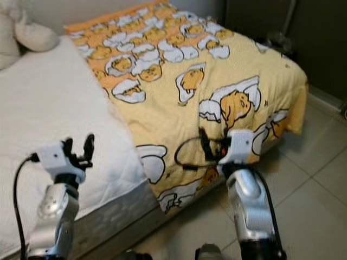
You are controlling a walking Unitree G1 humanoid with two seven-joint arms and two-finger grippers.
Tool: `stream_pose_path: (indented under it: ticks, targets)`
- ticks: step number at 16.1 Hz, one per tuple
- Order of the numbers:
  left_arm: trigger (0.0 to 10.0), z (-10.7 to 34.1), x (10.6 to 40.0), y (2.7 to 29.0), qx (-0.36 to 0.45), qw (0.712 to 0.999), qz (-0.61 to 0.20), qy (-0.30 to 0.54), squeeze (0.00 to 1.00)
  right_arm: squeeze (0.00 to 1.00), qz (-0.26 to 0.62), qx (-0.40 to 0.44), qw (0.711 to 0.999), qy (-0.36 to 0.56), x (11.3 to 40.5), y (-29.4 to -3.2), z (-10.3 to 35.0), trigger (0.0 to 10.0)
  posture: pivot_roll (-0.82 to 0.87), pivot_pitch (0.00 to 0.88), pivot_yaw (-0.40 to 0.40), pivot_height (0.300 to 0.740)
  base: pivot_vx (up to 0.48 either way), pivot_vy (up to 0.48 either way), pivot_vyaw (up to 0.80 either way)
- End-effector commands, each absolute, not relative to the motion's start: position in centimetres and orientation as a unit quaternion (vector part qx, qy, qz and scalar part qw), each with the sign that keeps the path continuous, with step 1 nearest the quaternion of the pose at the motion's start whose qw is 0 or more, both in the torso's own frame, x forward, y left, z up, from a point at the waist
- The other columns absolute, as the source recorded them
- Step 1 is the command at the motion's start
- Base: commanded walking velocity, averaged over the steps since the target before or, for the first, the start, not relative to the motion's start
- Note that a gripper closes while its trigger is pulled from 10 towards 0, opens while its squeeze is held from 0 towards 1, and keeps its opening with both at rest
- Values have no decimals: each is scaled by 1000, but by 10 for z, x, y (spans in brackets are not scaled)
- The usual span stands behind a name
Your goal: Clean up the room
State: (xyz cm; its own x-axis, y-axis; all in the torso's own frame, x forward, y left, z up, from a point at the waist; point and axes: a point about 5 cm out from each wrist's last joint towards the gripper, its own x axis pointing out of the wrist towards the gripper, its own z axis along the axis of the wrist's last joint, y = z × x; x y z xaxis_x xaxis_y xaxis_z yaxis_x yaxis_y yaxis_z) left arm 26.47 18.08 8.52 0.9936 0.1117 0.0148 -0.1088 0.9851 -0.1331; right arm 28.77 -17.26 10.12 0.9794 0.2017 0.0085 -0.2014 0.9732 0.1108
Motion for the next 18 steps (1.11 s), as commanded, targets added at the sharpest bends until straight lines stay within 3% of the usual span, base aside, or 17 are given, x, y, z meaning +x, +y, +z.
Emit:
stream_pose_path:
  ticks: [1, 9, 13, 15, 17, 18]
  targets:
    - [10000, 85, 271, 181, -51, 997, 59, 5, 0, 0, 100, 61, 993, 8, 291, -171, 97, 10000, -174, 0, 134, 740, 0, -480, 563]
    - [10000, 86, 272, 177, -66, 994, 84, 31, 0, 0, 124, 47, 991, 8, 299, -162, 92, 10000, -171, 0, 126, 740, 0, -466, 470]
    - [10000, 79, 276, 173, -41, 995, 64, 57, 0, 0, 129, 26, 991, 1, 300, -160, 93, 10000, -177, 0, 129, 740, 0, 0, 403]
    - [10000, 71, 260, 195, 9, 996, 79, 45, 0, 0, 137, -93, 985, -38, 300, -158, 105, 10000, -194, 0, 131, 740, 0, 0, 228]
    - [10000, 64, 251, 203, 3, 994, 89, 59, 0, 0, 141, -81, 986, -39, 299, -160, 105, 10000, -190, 0, 129, 740, 0, 0, 0]
    - [10000, 70, 254, 195, 6, 997, 70, 45, 0, 0, 142, -72, 987, -30, 299, -161, 102, 10000, -187, 0, 128, 740, 0, 0, 0]
